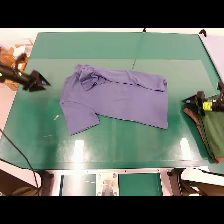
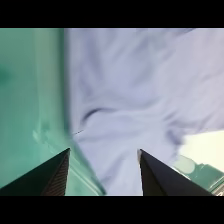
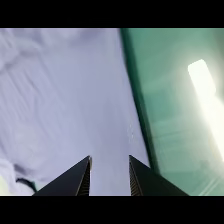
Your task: Fold the shirts.
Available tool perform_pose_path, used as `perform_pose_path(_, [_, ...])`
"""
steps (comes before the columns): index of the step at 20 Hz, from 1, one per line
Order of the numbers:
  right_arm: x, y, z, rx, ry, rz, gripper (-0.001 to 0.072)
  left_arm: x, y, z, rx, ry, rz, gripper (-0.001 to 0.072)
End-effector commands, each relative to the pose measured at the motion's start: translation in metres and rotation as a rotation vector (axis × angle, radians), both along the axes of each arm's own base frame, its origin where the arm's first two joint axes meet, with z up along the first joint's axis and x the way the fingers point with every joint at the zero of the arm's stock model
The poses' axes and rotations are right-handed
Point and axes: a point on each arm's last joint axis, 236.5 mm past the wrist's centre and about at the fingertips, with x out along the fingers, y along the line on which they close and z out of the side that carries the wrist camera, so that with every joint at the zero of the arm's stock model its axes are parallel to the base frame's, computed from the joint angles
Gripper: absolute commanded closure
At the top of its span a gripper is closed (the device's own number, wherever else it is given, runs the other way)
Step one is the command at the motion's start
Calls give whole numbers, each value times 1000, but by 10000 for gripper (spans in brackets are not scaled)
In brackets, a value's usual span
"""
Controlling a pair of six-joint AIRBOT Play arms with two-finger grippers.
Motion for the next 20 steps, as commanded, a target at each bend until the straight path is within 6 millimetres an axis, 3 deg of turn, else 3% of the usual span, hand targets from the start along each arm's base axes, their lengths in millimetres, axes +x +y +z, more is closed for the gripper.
perform_pose_path(1, [-45,17,-16,-5,44,-60,430,-16,5,-58,4,32,47,211])
perform_pose_path(3, [-60,32,-21,8,58,-55,429,-16,-2,-75,-27,31,80,211])
perform_pose_path(8, [-73,45,-29,27,83,-72,421,1,-45,-82,-71,-24,34,212])
perform_pose_path(11, [-77,49,-28,43,92,-59,418,2,-76,-88,-59,-27,-29,220])
perform_pose_path(13, [-81,47,-33,32,118,-68,286,-3,-83,-82,-72,-30,-83,686])
perform_pose_path(16, [-91,36,-49,-18,183,-105,281,-4,-75,-72,-70,-33,-92,683])
perform_pose_path(20, [-104,54,-82,-17,226,-135,283,-6,-72,-71,-69,-26,-99,683])
